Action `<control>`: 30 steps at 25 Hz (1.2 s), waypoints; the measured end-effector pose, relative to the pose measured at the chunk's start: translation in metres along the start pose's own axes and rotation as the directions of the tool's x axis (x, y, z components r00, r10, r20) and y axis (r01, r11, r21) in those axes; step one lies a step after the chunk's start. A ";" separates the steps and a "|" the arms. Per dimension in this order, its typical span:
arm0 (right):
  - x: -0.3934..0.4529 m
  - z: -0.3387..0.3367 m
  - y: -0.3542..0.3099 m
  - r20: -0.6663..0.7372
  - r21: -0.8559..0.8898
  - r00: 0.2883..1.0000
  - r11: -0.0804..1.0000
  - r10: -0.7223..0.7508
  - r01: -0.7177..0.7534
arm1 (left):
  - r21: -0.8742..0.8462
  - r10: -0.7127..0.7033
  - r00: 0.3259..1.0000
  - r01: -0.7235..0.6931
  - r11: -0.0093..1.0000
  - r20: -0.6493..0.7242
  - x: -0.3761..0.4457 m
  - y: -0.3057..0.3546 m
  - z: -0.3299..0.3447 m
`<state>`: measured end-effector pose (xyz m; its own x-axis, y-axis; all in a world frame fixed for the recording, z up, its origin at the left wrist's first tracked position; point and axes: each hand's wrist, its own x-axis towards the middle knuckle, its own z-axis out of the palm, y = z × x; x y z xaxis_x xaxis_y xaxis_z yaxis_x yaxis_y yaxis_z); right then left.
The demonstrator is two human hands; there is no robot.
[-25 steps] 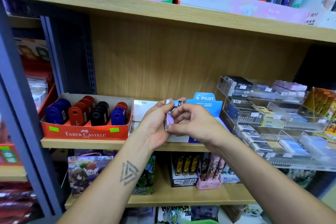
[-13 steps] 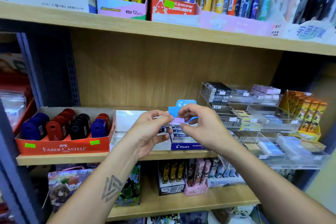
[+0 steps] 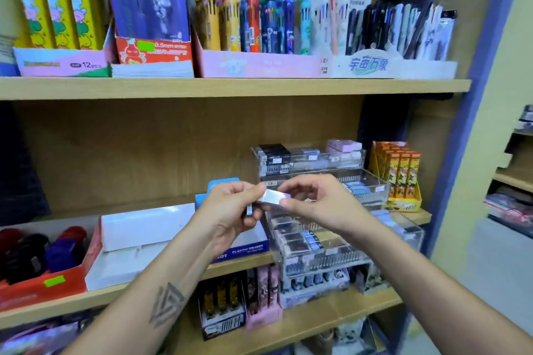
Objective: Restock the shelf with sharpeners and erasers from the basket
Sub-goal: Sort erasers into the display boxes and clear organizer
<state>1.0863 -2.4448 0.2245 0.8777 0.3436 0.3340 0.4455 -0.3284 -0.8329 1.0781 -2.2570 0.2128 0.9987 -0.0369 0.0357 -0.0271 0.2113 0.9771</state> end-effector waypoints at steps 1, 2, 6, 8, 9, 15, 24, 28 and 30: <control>-0.002 -0.010 0.005 -0.021 -0.098 0.999 0.995 -0.027 0.025 | 0.005 -0.008 1.000 0.008 1.000 0.003 0.005 -0.001 0.013; -0.003 -0.021 0.012 -0.051 -0.225 0.997 0.973 -0.064 0.051 | 0.013 -0.019 1.000 0.019 1.000 0.011 0.011 -0.003 0.027; -0.006 -0.068 0.038 -0.110 -0.463 0.987 0.884 -0.119 0.055 | 0.020 -0.091 0.991 0.090 0.996 0.099 0.032 -0.009 0.080; -0.009 -0.101 0.053 -0.174 -0.556 0.980 0.831 -0.097 -0.017 | 0.065 -0.116 0.983 0.108 0.992 0.142 0.041 -0.012 0.104; -0.011 -0.119 0.060 -0.211 -0.595 0.975 0.801 -0.074 -0.068 | 0.097 -0.104 0.982 0.089 0.991 0.160 0.045 -0.015 0.114; -0.025 -0.171 0.097 -0.240 -0.790 0.966 0.559 0.097 -0.252 | 0.280 0.090 0.965 -0.159 0.947 0.245 0.055 -0.046 0.151; -0.024 -0.156 0.127 -0.174 -0.810 0.970 0.536 0.168 -0.238 | 0.140 0.066 0.985 -0.089 0.986 0.161 0.060 -0.081 0.154; -0.026 -0.153 0.130 -0.173 -0.852 0.975 0.474 0.140 -0.220 | 0.100 0.026 0.983 -0.045 0.994 0.181 0.060 -0.080 0.151; -0.024 -0.151 0.117 -0.150 -0.838 0.988 0.525 0.043 -0.150 | 0.147 0.047 0.981 -0.075 0.986 0.186 0.058 -0.078 0.151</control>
<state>1.1437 -2.6245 0.1862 0.9127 0.1931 0.3602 0.2498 -0.9611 -0.1177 1.1320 -2.4235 0.1705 0.9707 -0.2084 0.1200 -0.1080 0.0678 0.9918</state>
